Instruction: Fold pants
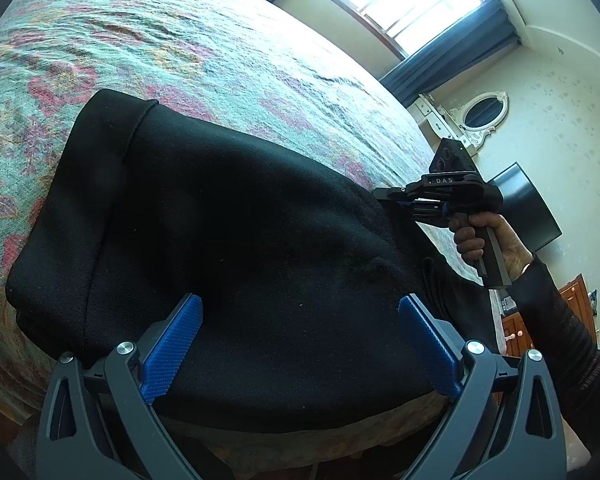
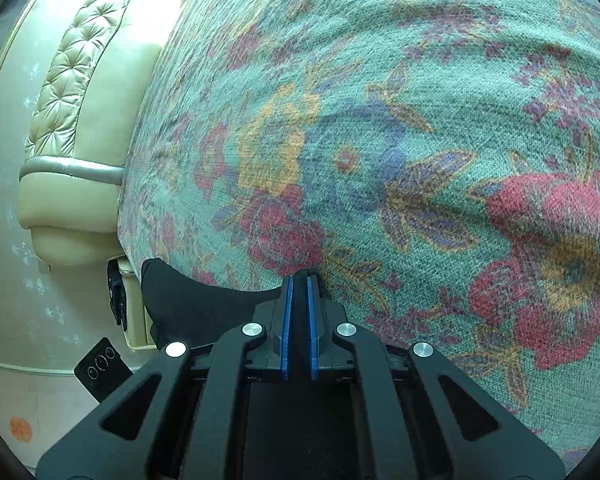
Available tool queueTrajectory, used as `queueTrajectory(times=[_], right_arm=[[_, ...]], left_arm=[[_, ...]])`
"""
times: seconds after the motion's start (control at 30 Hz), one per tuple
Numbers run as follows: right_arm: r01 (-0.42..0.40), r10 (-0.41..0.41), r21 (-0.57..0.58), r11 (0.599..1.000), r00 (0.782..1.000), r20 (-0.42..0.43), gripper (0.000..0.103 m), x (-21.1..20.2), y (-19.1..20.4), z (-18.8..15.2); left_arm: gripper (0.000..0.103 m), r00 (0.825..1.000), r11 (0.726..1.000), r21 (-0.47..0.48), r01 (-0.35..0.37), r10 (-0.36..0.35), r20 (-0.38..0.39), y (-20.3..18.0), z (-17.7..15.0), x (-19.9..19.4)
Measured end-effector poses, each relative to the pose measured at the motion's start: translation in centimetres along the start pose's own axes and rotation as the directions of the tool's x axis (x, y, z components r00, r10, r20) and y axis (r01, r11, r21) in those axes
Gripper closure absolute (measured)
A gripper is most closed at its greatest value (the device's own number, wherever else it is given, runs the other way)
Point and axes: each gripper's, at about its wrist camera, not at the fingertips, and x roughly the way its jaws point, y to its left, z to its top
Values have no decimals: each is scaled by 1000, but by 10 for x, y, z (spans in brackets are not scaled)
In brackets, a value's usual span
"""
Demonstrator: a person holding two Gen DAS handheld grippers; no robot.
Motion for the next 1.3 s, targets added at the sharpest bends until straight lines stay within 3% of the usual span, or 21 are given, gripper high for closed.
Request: queueTrajectory(times=[0.07, 0.1, 0.13, 0.17, 0.2, 0.27, 0.4, 0.5, 0.6, 0.77, 0.87, 0.97, 1.03, 1.1, 1.23, 1.3], right_arm=[[-26, 25, 24, 999, 999, 34, 94, -7, -3, -1], [-20, 18, 21, 1000, 997, 80, 82, -17, -3, -1], [-6, 3, 20, 1000, 993, 119, 57, -27, -2, -3], [7, -11, 24, 1000, 987, 160, 45, -37, 0, -7], [8, -12, 21, 1000, 980, 200, 40, -49, 4, -13], [-18, 25, -35, 999, 973, 227, 40, -66, 19, -32], [29, 20, -182, 983, 965, 263, 27, -85, 53, -96], [-20, 80, -229, 973, 963, 258, 27, -83, 63, -145], [-78, 139, -235, 969, 957, 256, 27, -76, 68, -184], [-105, 156, -207, 973, 956, 248, 26, -61, 65, -223], [-122, 164, -184, 975, 959, 230, 26, -52, 62, -236], [-144, 180, -174, 974, 960, 213, 26, -46, 62, -246], [-156, 191, -177, 972, 961, 201, 26, -42, 66, -251], [-169, 203, -182, 969, 961, 189, 26, -38, 71, -255], [-174, 209, -198, 965, 962, 175, 26, -34, 79, -262], [-176, 210, -199, 964, 963, 167, 26, -31, 81, -265]], left_arm=[[6, 1000, 1000, -15, 17, -17, 7, 3, 0, -2], [6, 1000, 999, -23, 25, -25, 10, 3, 0, -4], [6, 999, 999, -31, 36, -36, 14, 3, 0, -6], [6, 999, 998, -44, 50, -49, 20, 4, 0, -9], [6, 997, 996, -65, 67, -65, 29, 6, 0, -13], [6, 996, 990, -111, 87, -85, 24, 12, 2, -21], [6, 996, 989, -135, 65, -57, 64, 24, 13, -57], [6, 997, 992, -124, 14, -4, 83, 42, 27, -78], [6, 999, 987, -158, -14, 19, 32, 73, 41, -76], [6, 999, 987, -161, -2, -5, -46, 98, 54, -52], [6, 992, 994, -94, 57, -67, -107, 97, 60, -39], [6, 977, 981, -104, 165, -177, -123, 99, 59, -36], [6, 954, 957, -137, 256, -274, -126, 101, 59, -35], [6, 917, 913, -198, 358, -383, -112, 105, 61, -33], [6, 904, 888, -238, 395, -422, -74, 110, 63, -32], [6, 909, 890, -240, 387, -412, -65, 107, 63, -31]])
